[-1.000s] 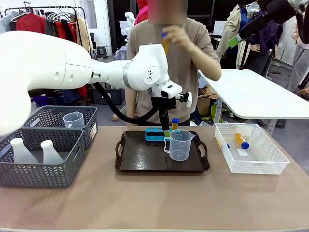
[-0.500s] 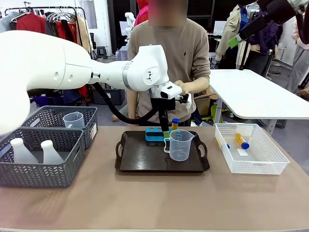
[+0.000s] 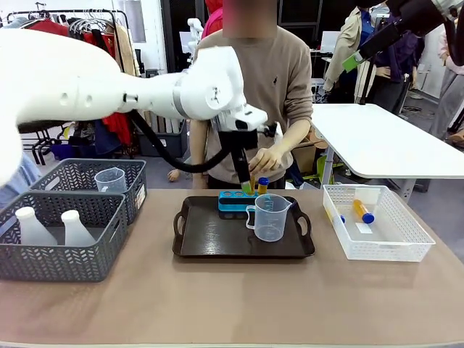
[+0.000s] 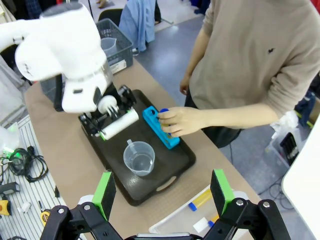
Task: Prepare the laboratory tools.
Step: Pick up one Small flask and place it on the Handle tray.
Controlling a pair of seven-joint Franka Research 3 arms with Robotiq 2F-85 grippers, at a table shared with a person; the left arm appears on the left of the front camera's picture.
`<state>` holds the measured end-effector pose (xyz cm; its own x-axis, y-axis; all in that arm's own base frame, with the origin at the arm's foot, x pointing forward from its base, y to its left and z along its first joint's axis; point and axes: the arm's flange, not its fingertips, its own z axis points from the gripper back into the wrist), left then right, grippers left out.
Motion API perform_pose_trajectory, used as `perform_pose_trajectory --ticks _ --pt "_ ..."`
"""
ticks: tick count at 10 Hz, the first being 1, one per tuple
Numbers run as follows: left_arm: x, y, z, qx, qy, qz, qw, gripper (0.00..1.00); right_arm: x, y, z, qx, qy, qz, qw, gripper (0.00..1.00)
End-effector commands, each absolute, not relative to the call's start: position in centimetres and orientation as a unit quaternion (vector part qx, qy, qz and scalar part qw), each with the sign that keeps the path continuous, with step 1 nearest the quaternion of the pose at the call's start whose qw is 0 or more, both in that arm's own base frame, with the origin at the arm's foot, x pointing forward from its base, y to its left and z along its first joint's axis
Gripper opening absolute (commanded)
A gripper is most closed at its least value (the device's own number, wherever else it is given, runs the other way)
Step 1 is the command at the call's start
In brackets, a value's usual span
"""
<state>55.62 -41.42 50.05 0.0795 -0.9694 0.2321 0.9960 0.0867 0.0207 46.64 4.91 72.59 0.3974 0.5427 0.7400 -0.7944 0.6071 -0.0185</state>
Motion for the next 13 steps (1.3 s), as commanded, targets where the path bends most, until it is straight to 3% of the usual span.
perform_pose_trajectory --ticks 1,5,9,13 --pt "53.3 -38.9 53.3 -0.061 -0.101 -0.630 0.767 1.00 46.5 5.0 72.6 0.174 -0.368 0.409 0.817 1.00" --pt "50.5 -33.8 61.6 0.002 -0.138 -0.530 0.837 1.00 46.5 5.0 72.6 0.174 -0.368 0.409 0.817 1.00" --pt "50.0 -28.4 66.6 0.023 -0.178 -0.354 0.918 1.00 46.5 5.0 72.6 0.174 -0.368 0.409 0.817 1.00" --pt "50.8 -27.8 68.1 0.016 -0.183 -0.361 0.914 1.00 46.5 5.0 72.6 0.174 -0.368 0.409 0.817 1.00"
